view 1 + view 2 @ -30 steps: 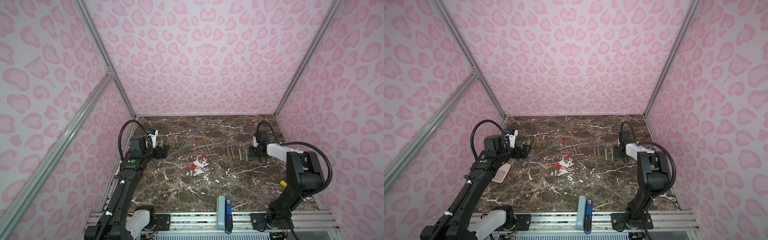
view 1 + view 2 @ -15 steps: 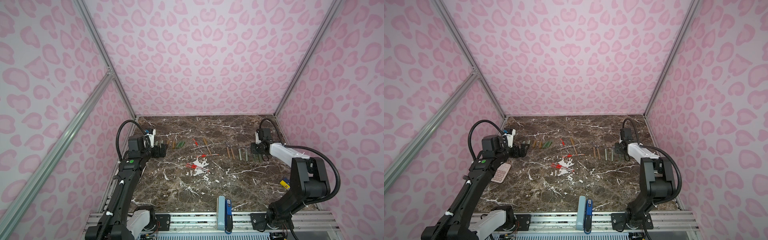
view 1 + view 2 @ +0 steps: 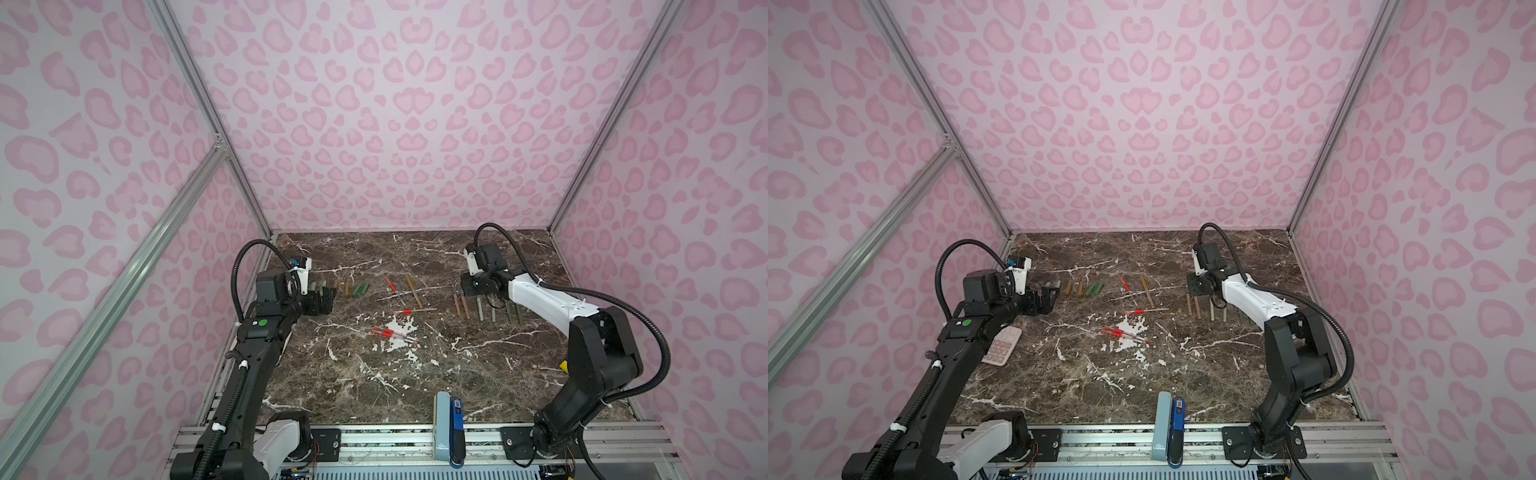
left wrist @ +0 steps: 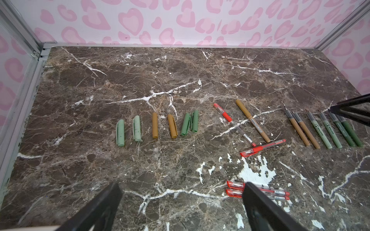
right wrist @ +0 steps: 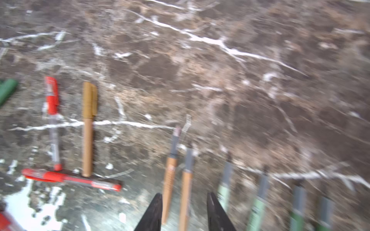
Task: Remove pen caps from pens
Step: Pick up the pen from the center of the table.
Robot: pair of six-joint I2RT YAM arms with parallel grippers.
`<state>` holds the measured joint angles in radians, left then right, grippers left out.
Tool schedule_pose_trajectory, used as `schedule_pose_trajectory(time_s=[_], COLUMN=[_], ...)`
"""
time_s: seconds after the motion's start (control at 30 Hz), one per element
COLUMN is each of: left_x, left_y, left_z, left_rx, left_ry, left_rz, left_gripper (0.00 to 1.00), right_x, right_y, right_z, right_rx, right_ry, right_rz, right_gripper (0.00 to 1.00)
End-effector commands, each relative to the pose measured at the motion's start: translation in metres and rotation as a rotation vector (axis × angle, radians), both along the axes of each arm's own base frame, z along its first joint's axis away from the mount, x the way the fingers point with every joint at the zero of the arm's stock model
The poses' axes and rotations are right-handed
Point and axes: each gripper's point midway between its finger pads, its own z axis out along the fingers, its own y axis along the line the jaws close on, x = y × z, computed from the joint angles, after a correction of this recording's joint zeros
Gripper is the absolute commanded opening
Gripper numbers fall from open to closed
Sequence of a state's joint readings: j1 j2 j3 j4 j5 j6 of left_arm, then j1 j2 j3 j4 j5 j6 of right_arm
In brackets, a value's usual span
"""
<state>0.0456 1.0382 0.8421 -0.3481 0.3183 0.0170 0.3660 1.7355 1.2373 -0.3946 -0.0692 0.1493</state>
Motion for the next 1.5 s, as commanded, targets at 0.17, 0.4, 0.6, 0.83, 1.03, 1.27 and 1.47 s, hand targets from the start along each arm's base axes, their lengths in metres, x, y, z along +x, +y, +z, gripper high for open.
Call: schedule_pose_trajectory(time_s=[0.17,0.4,0.6,0.83,1.03,1.27,1.47], left_x=[-0.001,-0.001,-0.001,-0.002,-0.004,-0.004,-0.005], left_y=[-0.002,-0.002,-0.003,-0.005,-0.006,-0.006,-0.008], left_z=[0.009,0.009,0.009,0.011,0.014,0.016,0.015], left_rx=[-0.012,-0.015,-0.017,-0.027,-0.037,-0.041,-0.049], left_ry=[-0.033,-0.041,-0.049,-0.051,-0.044,-0.041,-0.035], left_rz=[-0.011,-0.011,-0.020,-0.024,-0.026,-0.029,-0.034], left_gripper=[0.98,0.98,0.98,0.98,0.98,0.98,0.98], right_x=[0.008,0.014,0.014,0.011,0.010,0.013,0.026], right_y=[0.078,0.119,0.132,0.137,0.135,0.133,0.137], right_z=[-0.026,-0.050,-0.069,-0.086,-0.099,-0.105,-0.073], right_rx=[-0.019,-0.058,-0.089,-0.123,-0.137,-0.135,-0.105], right_ry=[0.073,0.106,0.132,0.162,0.182,0.189,0.130], right_rz=[0.086,0.121,0.134,0.150,0.147,0.159,0.172], right_gripper=[0.39,0.37,0.34,0.28,0.20,0.08,0.02])
